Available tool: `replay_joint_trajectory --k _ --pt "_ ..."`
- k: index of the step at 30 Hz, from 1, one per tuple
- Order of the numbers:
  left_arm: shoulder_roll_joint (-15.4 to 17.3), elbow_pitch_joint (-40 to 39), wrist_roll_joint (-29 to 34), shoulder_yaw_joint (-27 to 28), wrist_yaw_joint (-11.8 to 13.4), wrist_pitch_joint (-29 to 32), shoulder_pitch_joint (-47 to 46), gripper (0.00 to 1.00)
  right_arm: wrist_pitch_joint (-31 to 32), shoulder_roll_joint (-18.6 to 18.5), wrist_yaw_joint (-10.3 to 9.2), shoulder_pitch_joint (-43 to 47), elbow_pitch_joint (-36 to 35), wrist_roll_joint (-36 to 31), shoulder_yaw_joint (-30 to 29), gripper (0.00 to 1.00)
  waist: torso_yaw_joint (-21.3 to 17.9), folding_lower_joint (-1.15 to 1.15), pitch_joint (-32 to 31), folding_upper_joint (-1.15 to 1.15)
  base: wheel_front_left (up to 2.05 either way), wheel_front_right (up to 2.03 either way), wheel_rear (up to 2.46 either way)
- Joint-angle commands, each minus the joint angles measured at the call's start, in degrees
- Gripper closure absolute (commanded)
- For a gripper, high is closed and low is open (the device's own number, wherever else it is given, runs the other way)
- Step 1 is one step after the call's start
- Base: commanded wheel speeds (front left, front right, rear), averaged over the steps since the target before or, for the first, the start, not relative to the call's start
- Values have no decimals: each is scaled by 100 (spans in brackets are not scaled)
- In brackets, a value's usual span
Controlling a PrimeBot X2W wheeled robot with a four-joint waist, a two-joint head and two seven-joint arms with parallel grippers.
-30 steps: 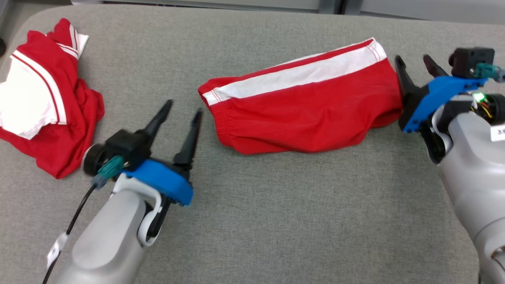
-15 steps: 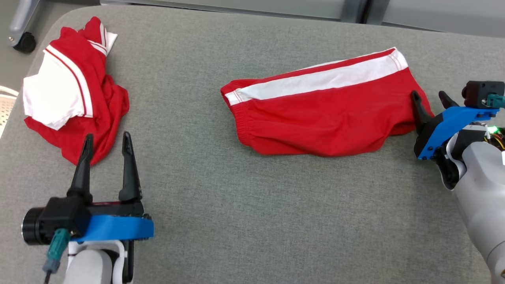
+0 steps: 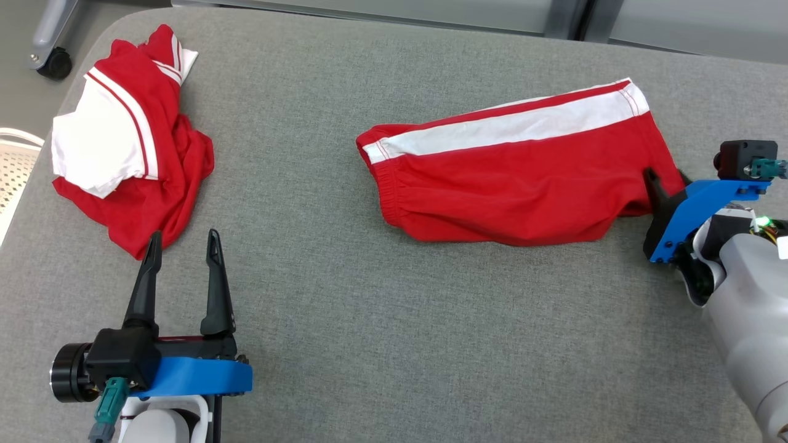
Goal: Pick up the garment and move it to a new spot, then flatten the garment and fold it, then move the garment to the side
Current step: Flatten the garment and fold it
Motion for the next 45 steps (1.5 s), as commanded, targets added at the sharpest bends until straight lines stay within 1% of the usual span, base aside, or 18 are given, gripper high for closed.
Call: replay_joint_trajectory --k 1,7,11,19,24,26,30,36,41,45 --pt "-24 11 43 26 -28 -13 -9 0 69 80 3 219 71 48 5 100 -13 0 -16 0 0 0 0" --pt "-26 39 152 73 -9 -13 98 0 -200 153 2 355 -90 348 -86 100 -182 0 -214 0 0 0 0" --pt "-29 29 209 129 7 -13 227 0 -395 132 2 665 -371 637 -81 100 -399 0 -438 0 0 0 0" --pt "-30 -18 291 359 41 -13 475 0 -579 -243 2 1572 -991 1322 -86 100 -846 0 -762 0 0 0 0" --pt "-27 -65 297 472 21 -13 581 0 -627 -576 2 1927 -1110 1592 -168 100 -1049 0 -829 0 0 0 0" --pt "-28 -74 299 501 16 -13 580 0 -649 -645 3 1988 -1132 1639 -177 100 -1089 0 -822 0 0 0 0" --pt "-28 -93 297 587 8 -13 598 0 -662 -641 3 1906 -1190 1625 -101 100 -1162 0 -804 0 0 0 0" --pt "-27 -77 297 564 25 -13 661 0 -775 -446 3 1682 -1431 1572 61 100 -1177 0 -877 0 0 0 0" --pt "-27 -62 260 540 51 -13 691 0 -818 -300 3 1584 -1761 1608 204 100 -1153 0 -964 0 0 0 0" --pt "-28 -63 242 537 59 -13 722 0 -833 -139 3 1508 -2231 1616 439 100 -1130 0 -1034 0 0 0 0"
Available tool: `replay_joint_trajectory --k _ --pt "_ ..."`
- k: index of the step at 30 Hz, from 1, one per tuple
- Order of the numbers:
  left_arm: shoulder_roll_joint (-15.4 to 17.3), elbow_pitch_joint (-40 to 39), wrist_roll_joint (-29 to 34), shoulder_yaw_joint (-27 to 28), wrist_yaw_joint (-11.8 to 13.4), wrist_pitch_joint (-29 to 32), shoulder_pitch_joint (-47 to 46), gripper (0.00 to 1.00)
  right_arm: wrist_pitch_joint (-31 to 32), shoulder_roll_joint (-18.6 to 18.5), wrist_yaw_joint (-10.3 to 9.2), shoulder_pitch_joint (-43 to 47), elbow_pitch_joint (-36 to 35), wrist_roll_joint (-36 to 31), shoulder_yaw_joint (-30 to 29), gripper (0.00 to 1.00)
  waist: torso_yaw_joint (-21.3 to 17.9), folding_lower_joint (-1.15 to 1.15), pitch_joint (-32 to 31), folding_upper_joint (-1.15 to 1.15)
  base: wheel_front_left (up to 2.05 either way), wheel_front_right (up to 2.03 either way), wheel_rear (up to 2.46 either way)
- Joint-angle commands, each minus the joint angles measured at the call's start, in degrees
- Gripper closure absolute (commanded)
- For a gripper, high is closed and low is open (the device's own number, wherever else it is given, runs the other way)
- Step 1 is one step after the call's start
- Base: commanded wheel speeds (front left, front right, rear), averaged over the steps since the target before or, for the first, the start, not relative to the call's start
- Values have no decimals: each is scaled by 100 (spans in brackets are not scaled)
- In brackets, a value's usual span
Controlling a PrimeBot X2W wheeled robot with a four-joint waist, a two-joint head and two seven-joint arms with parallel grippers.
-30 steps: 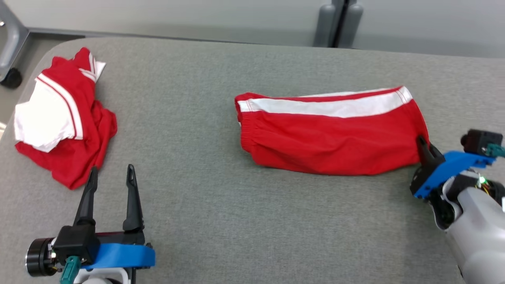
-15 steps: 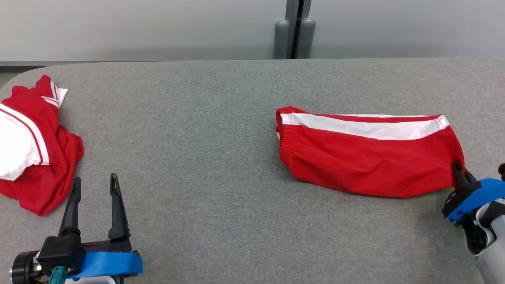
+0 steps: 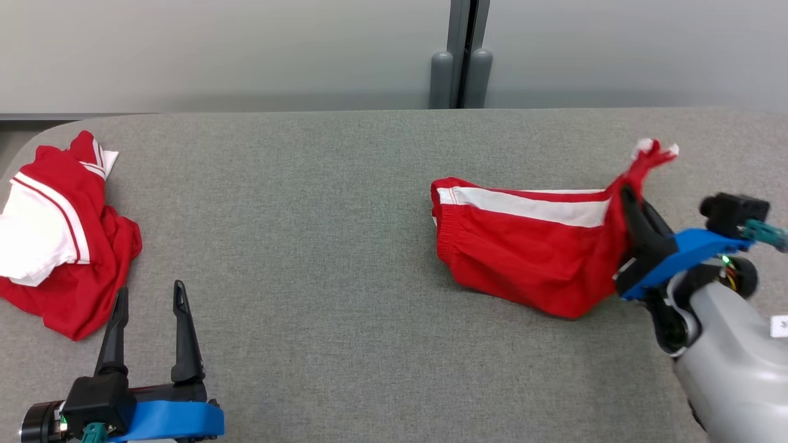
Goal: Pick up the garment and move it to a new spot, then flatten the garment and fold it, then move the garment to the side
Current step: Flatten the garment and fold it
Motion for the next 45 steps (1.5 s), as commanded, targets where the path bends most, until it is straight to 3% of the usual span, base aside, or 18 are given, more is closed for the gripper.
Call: replay_joint_trajectory --k 1,11,21,22,23,30,37,38,39,45 --pt "-8 -12 -16 9 10 -13 49 0 -12 69 3 -115 -161 -15 93 100 5 0 -15 0 0 0 0" --pt "-7 -21 -67 -125 43 -13 -16 0 321 581 3 -243 -1009 -281 1022 100 172 0 0 0 0 0 0" --pt "-7 68 -99 -258 2 -13 -174 0 288 933 3 261 -821 -503 1782 100 406 0 120 0 0 0 0" --pt "-8 81 -98 -263 -3 -13 -181 0 229 939 3 284 -782 -551 1837 66 414 0 129 0 0 0 0" --pt "-7 89 -94 -267 -9 -13 -191 0 166 936 3 281 -760 -599 1876 0 422 0 131 0 0 0 0" --pt "-7 115 -59 -228 -28 -14 -127 0 -120 723 3 400 -980 -584 1482 0 382 0 64 0 0 0 0" --pt "-7 93 -78 -247 -33 -14 -70 0 -139 364 3 589 -1417 -994 398 0 355 0 45 0 0 0 0" --pt "-6 90 -73 -262 -37 -14 -78 0 -139 353 3 592 -1393 -1087 246 42 361 0 55 0 0 0 0" --pt "-7 91 -70 -274 -36 -14 -99 0 -140 362 3 603 -1352 -1160 111 100 375 0 67 0 0 0 0" --pt "-7 126 -59 -341 -68 -14 -267 0 -141 588 3 514 -934 -1726 -224 100 492 0 171 0 0 0 0"
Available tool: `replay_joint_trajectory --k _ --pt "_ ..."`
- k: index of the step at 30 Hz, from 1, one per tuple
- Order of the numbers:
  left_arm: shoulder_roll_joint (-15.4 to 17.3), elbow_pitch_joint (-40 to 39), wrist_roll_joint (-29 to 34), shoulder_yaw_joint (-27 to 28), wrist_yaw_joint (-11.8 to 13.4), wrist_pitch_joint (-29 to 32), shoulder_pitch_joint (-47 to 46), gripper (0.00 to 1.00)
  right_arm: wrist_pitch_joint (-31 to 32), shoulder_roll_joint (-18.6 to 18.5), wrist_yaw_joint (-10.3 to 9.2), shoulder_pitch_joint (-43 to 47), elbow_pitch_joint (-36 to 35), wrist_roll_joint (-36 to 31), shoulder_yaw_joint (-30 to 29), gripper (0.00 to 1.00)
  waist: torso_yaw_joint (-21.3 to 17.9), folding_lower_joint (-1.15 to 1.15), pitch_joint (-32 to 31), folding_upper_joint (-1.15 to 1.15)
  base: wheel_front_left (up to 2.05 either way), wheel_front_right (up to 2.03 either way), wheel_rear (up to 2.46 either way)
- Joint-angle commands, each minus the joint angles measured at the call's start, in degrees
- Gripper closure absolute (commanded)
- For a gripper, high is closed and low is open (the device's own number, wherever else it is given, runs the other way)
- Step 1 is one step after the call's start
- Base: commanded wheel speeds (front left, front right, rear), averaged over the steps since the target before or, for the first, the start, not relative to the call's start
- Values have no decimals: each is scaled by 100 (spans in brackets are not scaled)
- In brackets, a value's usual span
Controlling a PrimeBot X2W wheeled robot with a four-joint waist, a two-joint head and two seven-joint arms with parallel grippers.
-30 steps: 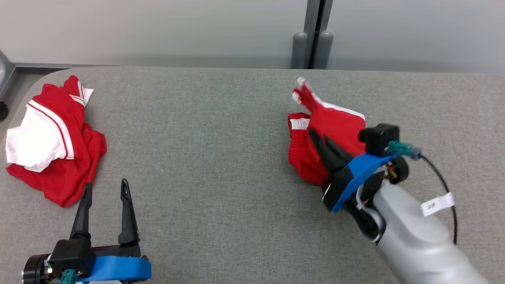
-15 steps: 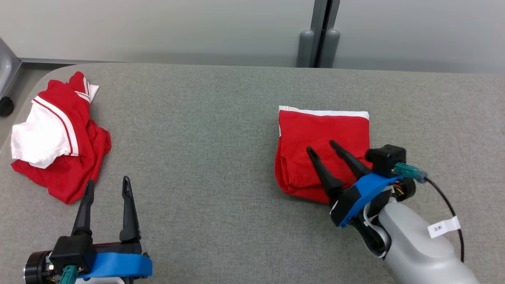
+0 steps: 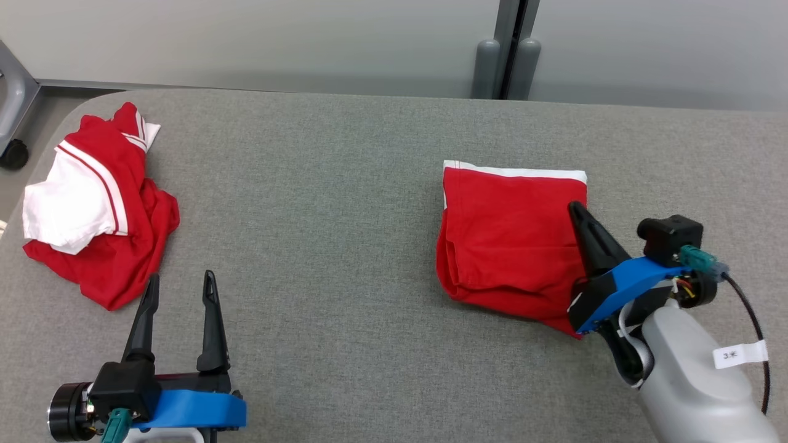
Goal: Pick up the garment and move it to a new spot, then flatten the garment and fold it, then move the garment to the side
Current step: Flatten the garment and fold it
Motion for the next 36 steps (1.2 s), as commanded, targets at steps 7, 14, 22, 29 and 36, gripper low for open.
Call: replay_joint_trajectory --k 7,14,22,29,36 --pt "-6 42 -21 -65 -13 -14 -157 0 -32 721 3 188 323 -446 19 100 152 0 81 -1 0 0 0" --pt "-5 93 3 -14 18 -14 -155 0 -33 943 3 461 211 -108 744 100 209 0 54 -1 0 0 0" --pt "-7 141 25 28 21 -13 -132 0 -33 927 3 346 -69 276 1528 100 121 0 -9 -1 0 0 0" --pt "-5 189 128 133 20 -13 -21 0 -33 929 3 584 -818 -404 587 0 -189 0 -147 -1 0 0 0" --pt "18 230 219 321 25 -13 102 0 -29 827 3 1298 -1661 -1040 -595 0 -504 0 -355 -1 0 0 0"
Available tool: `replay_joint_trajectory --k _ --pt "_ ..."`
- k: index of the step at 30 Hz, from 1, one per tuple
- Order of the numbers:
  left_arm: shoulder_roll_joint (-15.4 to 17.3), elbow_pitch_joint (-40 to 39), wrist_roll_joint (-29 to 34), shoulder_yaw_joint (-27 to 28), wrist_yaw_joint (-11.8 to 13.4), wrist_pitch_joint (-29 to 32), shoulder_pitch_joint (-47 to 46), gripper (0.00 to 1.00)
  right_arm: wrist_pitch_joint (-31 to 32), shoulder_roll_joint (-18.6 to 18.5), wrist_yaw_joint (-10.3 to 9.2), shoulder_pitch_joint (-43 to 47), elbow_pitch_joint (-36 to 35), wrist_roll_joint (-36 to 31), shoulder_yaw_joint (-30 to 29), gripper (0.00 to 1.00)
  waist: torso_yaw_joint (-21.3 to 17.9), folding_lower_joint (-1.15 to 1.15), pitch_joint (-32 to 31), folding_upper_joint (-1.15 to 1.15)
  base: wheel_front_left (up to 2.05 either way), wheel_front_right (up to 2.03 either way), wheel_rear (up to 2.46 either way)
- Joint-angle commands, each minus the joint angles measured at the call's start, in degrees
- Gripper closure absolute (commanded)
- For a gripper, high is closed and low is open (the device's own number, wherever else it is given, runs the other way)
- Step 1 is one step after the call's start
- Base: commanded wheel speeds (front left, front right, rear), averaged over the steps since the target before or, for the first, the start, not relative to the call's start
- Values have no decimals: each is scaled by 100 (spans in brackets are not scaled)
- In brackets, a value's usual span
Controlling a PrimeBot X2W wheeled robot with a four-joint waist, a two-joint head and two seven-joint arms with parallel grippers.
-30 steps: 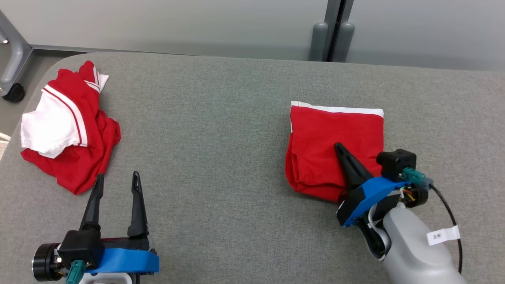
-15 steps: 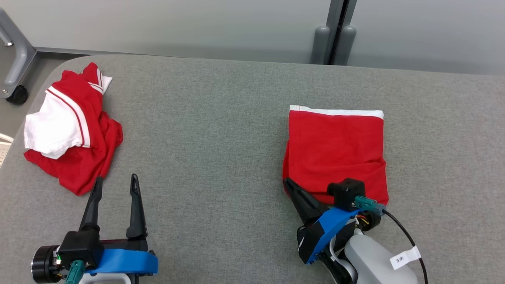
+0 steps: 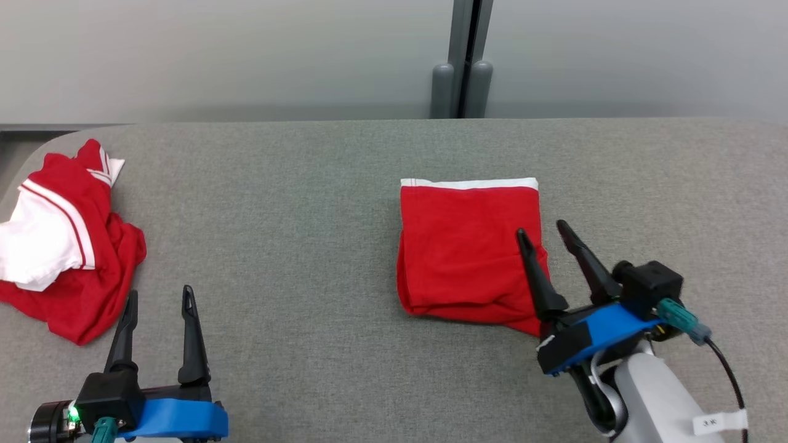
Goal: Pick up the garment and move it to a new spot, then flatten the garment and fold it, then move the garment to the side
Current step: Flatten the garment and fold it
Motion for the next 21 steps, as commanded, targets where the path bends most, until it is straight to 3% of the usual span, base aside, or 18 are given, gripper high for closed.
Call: replay_joint_trajectory --k 1,7,21 --pt "10 10 48 32 26 -13 82 0 -22 -67 3 215 -125 -97 -147 0 -107 0 -88 0 0 0 0" --pt "19 35 56 155 43 -13 218 0 -22 -91 3 891 -590 -504 -706 0 -342 0 -219 0 0 0 0" --pt "11 148 106 166 74 -13 490 0 -22 70 3 1775 -907 -734 -998 0 -447 0 -530 0 0 0 0"
